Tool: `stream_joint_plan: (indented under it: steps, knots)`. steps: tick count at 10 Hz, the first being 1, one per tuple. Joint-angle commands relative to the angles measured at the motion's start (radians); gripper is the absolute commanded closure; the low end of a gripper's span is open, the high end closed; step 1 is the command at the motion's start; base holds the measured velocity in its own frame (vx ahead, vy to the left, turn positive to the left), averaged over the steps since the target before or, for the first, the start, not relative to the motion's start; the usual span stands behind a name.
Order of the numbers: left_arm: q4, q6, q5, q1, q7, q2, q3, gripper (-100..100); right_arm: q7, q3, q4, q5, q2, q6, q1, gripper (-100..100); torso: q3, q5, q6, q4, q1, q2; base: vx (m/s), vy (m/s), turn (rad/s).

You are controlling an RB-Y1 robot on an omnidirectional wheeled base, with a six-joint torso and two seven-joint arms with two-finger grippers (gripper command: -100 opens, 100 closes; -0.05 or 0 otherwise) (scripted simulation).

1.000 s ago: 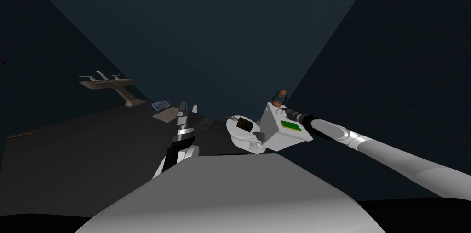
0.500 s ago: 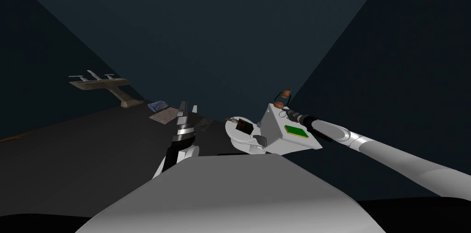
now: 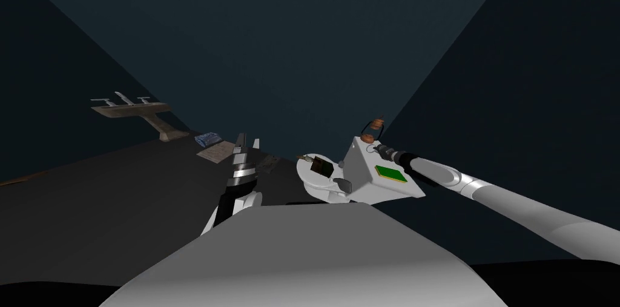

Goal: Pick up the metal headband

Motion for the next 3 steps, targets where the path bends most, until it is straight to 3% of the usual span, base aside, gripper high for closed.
stream_joint_plan:
  steps: [1,2,3]
  knots:
    - [0.0,0.0,0.0,0.0,0.0,0.0,0.0,0,0.0,0.0,0.0,0.0,0.0,0.0,0.0,0,0.0,0.0,0.0,0.0,0.0,0.0,0.0,0.0,0.0]
    - [0.0,0.0,0.0,0.0,0.0,0.0,0.0,0,0.0,0.0,0.0,0.0,0.0,0.0,0.0,100,0.0,0.0,0.0,0.0,0.0,0.0,0.0,0.0,0.0]
    - [0.0,0.0,0.0,0.0,0.0,0.0,0.0,0,0.0,0.0,0.0,0.0,0.0,0.0,0.0,0,0.0,0.0,0.0,0.0,0.0,0.0,0.0,0.0,0.0]
